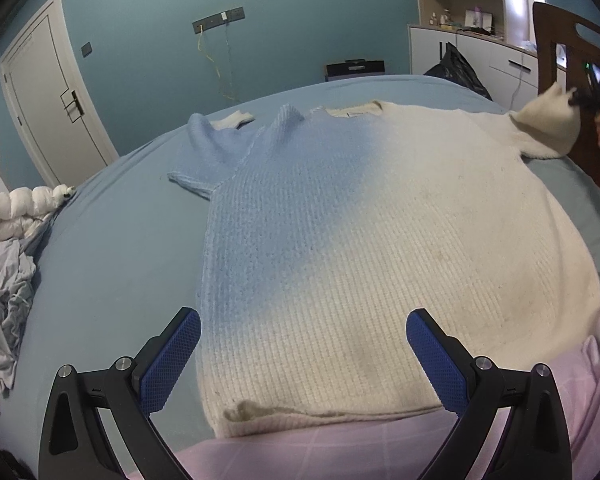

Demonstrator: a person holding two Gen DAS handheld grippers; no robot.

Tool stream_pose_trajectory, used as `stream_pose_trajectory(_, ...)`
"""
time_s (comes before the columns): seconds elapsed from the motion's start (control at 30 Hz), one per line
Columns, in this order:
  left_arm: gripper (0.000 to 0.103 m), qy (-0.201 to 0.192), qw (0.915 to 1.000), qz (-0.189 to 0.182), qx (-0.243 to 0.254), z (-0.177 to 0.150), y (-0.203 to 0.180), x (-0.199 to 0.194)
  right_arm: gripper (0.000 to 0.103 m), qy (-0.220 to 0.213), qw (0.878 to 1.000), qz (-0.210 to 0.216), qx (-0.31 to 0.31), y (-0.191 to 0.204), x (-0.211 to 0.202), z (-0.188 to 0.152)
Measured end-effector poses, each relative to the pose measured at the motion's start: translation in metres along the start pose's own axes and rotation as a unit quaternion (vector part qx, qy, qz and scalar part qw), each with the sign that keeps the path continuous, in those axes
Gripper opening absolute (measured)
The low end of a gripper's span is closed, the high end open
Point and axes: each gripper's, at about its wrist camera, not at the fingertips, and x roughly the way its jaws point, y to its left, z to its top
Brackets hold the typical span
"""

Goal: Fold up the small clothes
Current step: 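Grasp the cream sleeve cuff with the right gripper and lift it, then carry the cream sleeve across the sweater body toward the blue side with the right gripper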

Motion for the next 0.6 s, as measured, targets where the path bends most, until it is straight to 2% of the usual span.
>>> stream_pose_trajectory(0.03,0.103,-0.002,1.0000,-0.001,-0.002,0.001,0.001,-0.002,0.004,-0.028,1.000,-0.008,0.001,-0.001,-0.021,0.020)
stream_pose_trajectory(0.2,0.103,-0.017,0.9996,-0.007,-0.019,0.003,0.008,-0.012,0.004,-0.090,0.995,-0.016,-0.031,0.010,-0.086,0.079)
stream_pose_trajectory(0.33,0.103,-0.026,0.9992,-0.012,-0.028,0.004,0.012,-0.019,0.004,-0.124,0.989,0.013,-0.075,0.051,-0.142,0.118)
stream_pose_trajectory(0.47,0.103,-0.035,0.9985,-0.017,-0.038,0.003,0.017,-0.024,0.004,-0.139,0.977,0.042,-0.154,0.138,-0.186,0.136)
stream_pose_trajectory(0.6,0.103,-0.037,0.9979,-0.017,-0.051,0.000,0.024,-0.024,0.004,-0.134,0.963,0.078,-0.222,0.247,-0.207,0.122)
